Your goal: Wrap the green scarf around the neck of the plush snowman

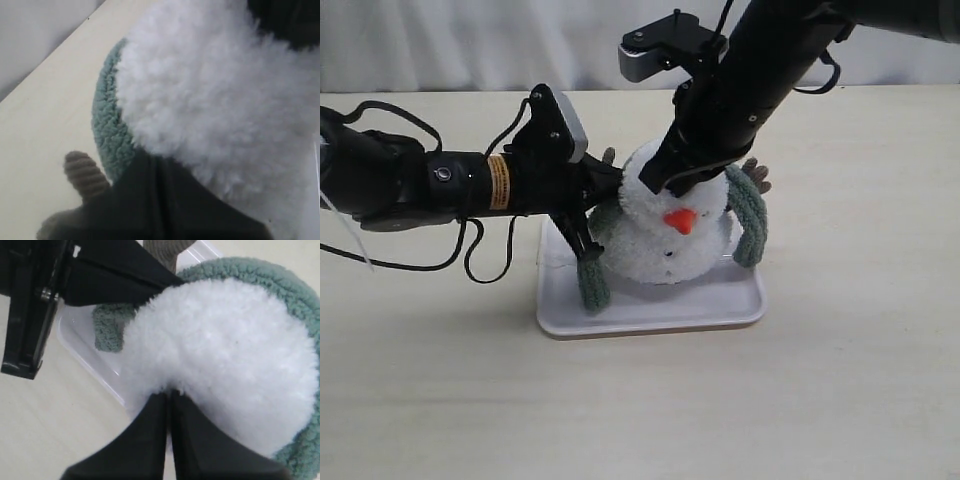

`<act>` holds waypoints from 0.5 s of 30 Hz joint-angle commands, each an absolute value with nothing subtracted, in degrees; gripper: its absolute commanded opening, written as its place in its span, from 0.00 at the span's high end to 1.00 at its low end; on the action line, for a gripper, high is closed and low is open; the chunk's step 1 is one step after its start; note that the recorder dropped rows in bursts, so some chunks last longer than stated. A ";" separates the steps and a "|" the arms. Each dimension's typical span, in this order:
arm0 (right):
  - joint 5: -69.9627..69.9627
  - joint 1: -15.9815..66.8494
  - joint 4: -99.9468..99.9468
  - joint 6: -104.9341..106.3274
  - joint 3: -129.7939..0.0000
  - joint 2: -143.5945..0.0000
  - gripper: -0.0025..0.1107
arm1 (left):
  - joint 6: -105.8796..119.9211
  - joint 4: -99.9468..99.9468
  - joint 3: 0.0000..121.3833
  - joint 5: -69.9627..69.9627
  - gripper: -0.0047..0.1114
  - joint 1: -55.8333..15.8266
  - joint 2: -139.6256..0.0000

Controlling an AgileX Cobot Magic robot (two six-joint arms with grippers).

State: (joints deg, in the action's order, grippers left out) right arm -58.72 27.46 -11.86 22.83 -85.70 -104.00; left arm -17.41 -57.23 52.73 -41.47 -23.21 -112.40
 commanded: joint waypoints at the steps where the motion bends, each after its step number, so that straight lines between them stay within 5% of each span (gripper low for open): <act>1: -59.23 27.47 -11.13 23.17 -85.23 -104.09 0.94 | -22.45 -59.28 52.78 -42.88 0.94 -23.33 -108.21; 8: -59.23 27.47 -11.13 23.17 -85.23 -104.09 0.94 | -28.21 -63.49 52.78 -26.54 0.70 -23.33 -101.86; 15: -58.39 27.47 -11.13 23.43 -85.23 -104.09 0.93 | -30.70 -63.57 52.11 -16.98 0.68 -23.21 -102.20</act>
